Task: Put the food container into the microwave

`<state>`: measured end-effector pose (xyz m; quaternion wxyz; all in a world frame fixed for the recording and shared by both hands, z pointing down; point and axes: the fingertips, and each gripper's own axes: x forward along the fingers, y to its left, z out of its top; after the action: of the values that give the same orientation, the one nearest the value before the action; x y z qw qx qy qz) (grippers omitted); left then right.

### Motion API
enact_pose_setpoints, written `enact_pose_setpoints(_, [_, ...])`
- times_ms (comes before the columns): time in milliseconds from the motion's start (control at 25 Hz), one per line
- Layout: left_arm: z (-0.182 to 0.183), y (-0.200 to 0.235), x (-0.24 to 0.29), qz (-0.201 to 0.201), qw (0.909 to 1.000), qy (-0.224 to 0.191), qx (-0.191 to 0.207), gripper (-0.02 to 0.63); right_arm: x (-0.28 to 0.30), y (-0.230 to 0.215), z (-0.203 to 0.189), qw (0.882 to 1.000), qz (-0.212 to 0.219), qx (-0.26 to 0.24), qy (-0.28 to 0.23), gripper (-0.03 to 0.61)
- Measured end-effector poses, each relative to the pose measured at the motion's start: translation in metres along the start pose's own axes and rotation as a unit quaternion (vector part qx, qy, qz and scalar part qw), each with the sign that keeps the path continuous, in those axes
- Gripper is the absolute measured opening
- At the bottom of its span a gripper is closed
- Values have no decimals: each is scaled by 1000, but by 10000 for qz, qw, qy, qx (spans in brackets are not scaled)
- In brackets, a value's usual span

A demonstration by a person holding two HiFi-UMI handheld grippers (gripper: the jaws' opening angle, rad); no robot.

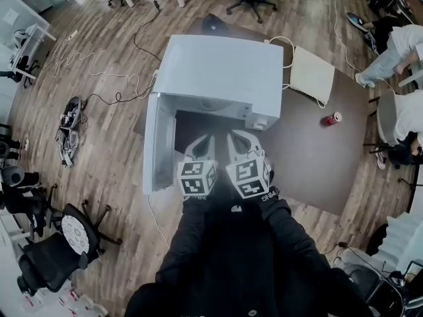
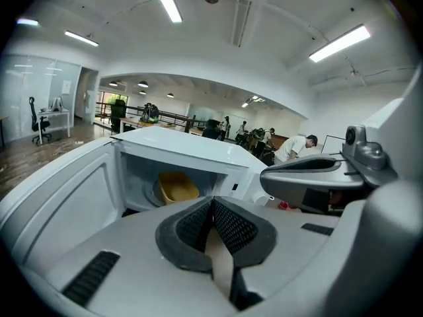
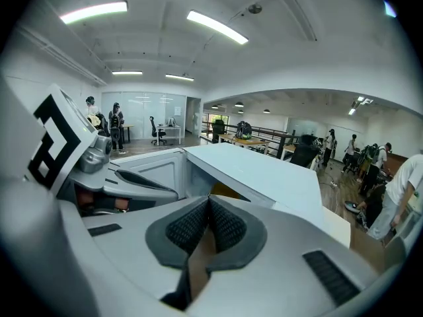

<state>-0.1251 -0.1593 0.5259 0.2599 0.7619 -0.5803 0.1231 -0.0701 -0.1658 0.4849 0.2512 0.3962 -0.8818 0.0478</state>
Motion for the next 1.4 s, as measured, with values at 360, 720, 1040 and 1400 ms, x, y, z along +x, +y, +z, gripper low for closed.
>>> enact_pose_setpoints(360, [16, -38, -19, -214, 9993, -219, 197, 34, -44, -10, 21, 9984, -221, 167, -491, 23])
enact_pose_setpoints(720, [24, -71, -30, -349, 9980, -437, 310, 34, -81, -23, 30, 9954, -382, 248, -842, 23])
enact_pose_setpoints(1040, [30, -97, -34, -449, 9964, -544, 474, 34, -107, -41, 36, 9918, -548, 367, -1096, 23])
enact_pose_setpoints(1400, [33, -111, -38, -489, 9953, -593, 595, 34, -121, -48, 36, 9895, -626, 452, -1220, 23])
